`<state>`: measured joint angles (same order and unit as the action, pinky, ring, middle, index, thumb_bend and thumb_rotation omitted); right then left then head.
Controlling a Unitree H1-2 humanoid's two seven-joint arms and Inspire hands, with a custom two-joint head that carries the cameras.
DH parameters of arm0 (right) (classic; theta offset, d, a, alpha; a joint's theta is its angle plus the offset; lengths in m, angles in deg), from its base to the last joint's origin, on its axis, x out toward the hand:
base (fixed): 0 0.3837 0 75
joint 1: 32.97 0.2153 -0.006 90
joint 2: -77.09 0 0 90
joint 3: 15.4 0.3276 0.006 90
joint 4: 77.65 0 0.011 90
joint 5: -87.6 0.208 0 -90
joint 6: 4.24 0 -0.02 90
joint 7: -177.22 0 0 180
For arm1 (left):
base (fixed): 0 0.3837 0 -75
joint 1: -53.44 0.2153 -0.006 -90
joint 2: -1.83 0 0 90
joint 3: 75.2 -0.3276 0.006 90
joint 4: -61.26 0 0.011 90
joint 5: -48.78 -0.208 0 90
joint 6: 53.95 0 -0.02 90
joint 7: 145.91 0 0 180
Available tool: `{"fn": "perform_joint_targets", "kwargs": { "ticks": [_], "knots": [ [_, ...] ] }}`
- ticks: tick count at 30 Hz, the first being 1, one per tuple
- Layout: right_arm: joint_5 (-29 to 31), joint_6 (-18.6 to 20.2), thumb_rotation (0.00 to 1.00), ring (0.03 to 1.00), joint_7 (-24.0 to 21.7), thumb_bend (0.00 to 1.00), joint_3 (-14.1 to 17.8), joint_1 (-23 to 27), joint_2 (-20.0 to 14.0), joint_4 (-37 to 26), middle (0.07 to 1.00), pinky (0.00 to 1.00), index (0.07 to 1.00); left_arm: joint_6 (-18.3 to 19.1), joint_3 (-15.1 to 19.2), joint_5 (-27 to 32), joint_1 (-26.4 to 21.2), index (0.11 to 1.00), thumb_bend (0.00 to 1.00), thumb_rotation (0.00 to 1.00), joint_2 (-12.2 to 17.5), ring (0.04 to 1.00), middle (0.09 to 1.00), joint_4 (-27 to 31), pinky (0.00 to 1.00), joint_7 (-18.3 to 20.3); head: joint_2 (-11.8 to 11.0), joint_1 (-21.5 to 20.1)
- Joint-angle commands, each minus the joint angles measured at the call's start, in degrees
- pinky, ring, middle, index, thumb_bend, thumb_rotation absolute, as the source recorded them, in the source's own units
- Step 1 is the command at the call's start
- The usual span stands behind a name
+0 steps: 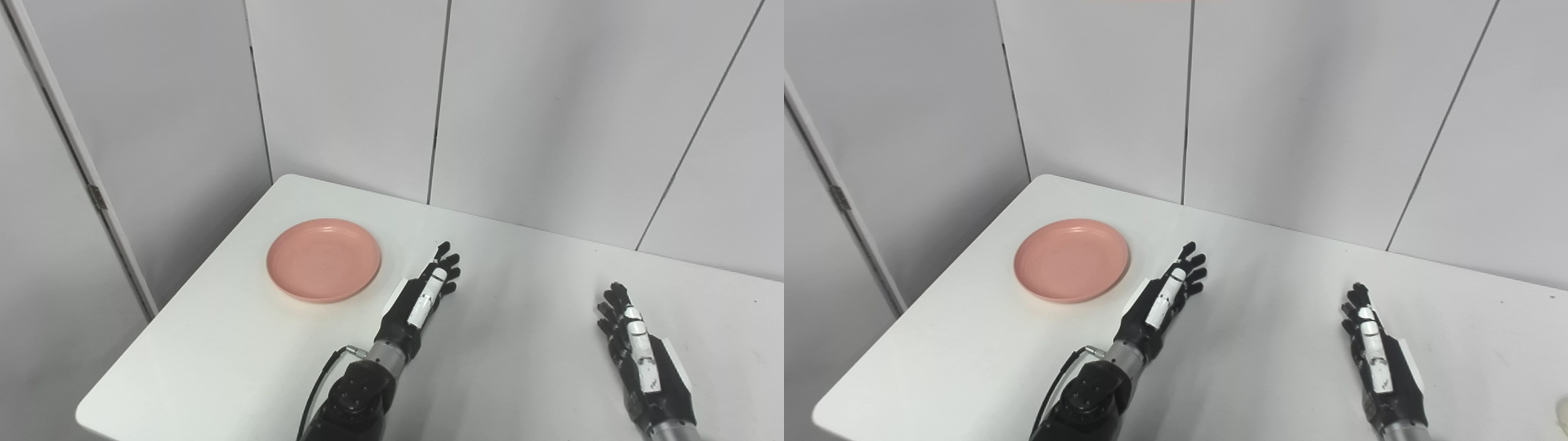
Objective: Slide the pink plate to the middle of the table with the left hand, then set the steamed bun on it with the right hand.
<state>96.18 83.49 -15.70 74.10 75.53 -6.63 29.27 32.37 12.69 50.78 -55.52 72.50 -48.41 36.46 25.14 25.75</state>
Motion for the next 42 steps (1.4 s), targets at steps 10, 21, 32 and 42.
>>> {"fn": "perform_joint_targets", "kwargs": {
  "ticks": [10,21,32,42],
  "knots": [
    [-0.57,2.42,1.0,1.0,0.57,0.15,0.33,-2.38,0.1,1.64,1.0,1.0,1.0,5.25,1.35,0.96,-0.5,0.977,0.49,1.0,-1.56,0.937,0.953,13.05,0.95,-1.58,-0.04,-0.02],
    [-0.04,2.66,1.0,1.0,-0.09,0.13,0.43,-2.14,-0.24,1.8,1.0,1.0,1.0,11.84,4.76,3.46,-0.42,0.945,0.5,1.0,-0.27,0.913,0.927,30.48,0.96,-3.07,-0.1,1.19],
    [0.34,2.25,1.0,1.0,-0.57,0.14,0.72,-1.73,-0.78,2.85,1.0,1.0,1.0,13.68,8.06,3.79,0.07,0.938,0.47,1.0,1.29,0.914,0.926,42.08,0.92,-5.21,-0.15,2.67],
    [0.62,1.39,1.0,1.0,-0.83,0.14,1.03,-1.52,-0.95,3.68,1.0,1.0,1.0,12.29,16.01,5.58,-0.19,0.969,0.48,1.0,4.91,0.937,0.95,43.38,0.95,-8.74,-0.1,3.87]
  ]
}}
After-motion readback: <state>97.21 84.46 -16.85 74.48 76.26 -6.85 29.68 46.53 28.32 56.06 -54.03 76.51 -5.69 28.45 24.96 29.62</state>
